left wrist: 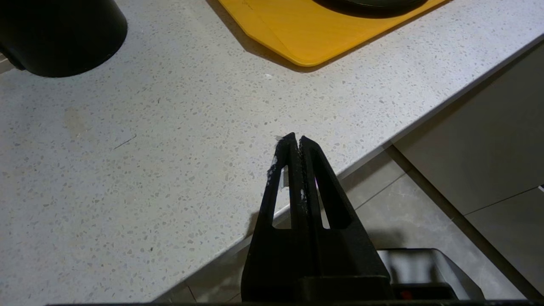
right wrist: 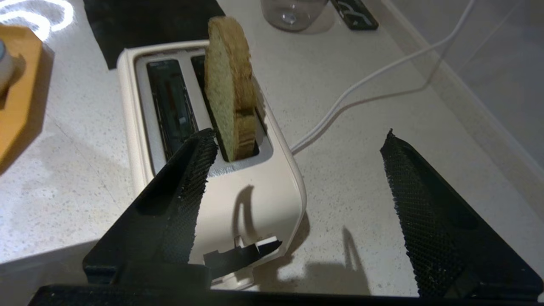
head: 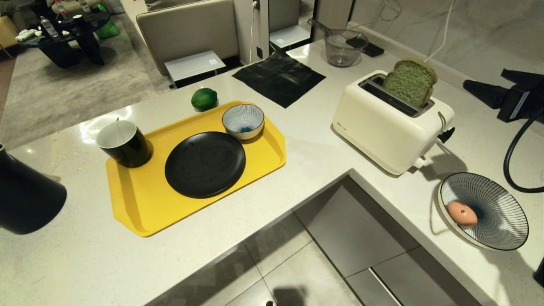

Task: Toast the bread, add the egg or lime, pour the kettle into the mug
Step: Put the baked bread on a plate

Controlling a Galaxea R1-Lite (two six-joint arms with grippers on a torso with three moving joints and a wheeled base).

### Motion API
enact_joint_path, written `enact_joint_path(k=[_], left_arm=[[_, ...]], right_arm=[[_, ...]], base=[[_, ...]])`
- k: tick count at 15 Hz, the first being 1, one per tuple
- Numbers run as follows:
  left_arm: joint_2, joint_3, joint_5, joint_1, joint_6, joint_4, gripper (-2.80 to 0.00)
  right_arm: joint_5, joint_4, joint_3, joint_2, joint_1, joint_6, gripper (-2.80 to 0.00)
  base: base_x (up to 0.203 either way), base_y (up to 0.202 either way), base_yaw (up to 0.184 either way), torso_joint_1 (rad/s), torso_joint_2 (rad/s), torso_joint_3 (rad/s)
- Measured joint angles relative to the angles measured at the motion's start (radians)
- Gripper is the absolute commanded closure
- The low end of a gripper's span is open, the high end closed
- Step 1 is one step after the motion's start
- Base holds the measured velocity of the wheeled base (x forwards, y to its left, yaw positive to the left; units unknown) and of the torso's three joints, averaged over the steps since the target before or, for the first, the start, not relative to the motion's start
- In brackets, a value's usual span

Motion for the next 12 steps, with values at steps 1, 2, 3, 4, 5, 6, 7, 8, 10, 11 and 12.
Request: enact_joint_path(k=[1, 2, 3, 4, 5, 6, 7, 8, 10, 11, 12], left_arm=[[0.000, 0.000, 0.000, 0.000, 0.000, 0.000, 0.00], [0.000, 0.000, 0.000, 0.000, 0.000, 0.000, 0.00], [0.000, 0.000, 0.000, 0.000, 0.000, 0.000, 0.00], [0.000, 0.000, 0.000, 0.000, -0.001, 0.000, 0.00], [0.000, 0.000, 0.000, 0.000, 0.000, 0.000, 0.00], [0.000, 0.000, 0.000, 0.000, 0.000, 0.000, 0.00], [0.000, 0.000, 0.000, 0.000, 0.000, 0.000, 0.00], [0.000, 0.000, 0.000, 0.000, -0.001, 0.000, 0.00], [0.000, 0.000, 0.000, 0.000, 0.000, 0.000, 0.00], [0.000, 0.000, 0.000, 0.000, -0.001, 0.000, 0.00], [0.000, 0.000, 0.000, 0.000, 0.000, 0.000, 0.00]], right_arm=[[0.000, -0.003, 0.003, 0.015, 0.000, -0.002, -2.80], [0.000, -0.004, 0.006, 0.030, 0.000, -0.002, -2.80], [0.001, -0.005, 0.010, 0.044, 0.003, -0.001, -2.80], [0.001, -0.006, 0.013, 0.059, 0.013, 0.000, -2.80], [0.001, -0.016, 0.014, 0.075, 0.026, 0.003, -2.80], [0.002, -0.030, 0.012, 0.090, 0.041, 0.008, -2.80], [0.003, -0.041, 0.005, 0.104, 0.060, 0.018, -2.80], [0.003, -0.049, -0.005, 0.117, 0.079, 0.027, -2.80], [0.002, -0.051, -0.041, 0.141, 0.109, 0.031, -2.80], [0.002, -0.050, -0.063, 0.154, 0.122, 0.031, -2.80], [0.001, -0.049, -0.085, 0.168, 0.129, 0.030, -2.80]], base=[[0.000, 0.000, 0.000, 0.000, 0.00, 0.000], [0.000, 0.000, 0.000, 0.000, 0.00, 0.000], [0.000, 0.000, 0.000, 0.000, 0.00, 0.000], [0.000, 0.000, 0.000, 0.000, 0.00, 0.000], [0.000, 0.000, 0.000, 0.000, 0.00, 0.000], [0.000, 0.000, 0.000, 0.000, 0.00, 0.000], [0.000, 0.000, 0.000, 0.000, 0.00, 0.000], [0.000, 0.000, 0.000, 0.000, 0.00, 0.000], [0.000, 0.000, 0.000, 0.000, 0.00, 0.000], [0.000, 0.000, 0.000, 0.000, 0.00, 0.000], [0.000, 0.000, 0.000, 0.000, 0.00, 0.000]])
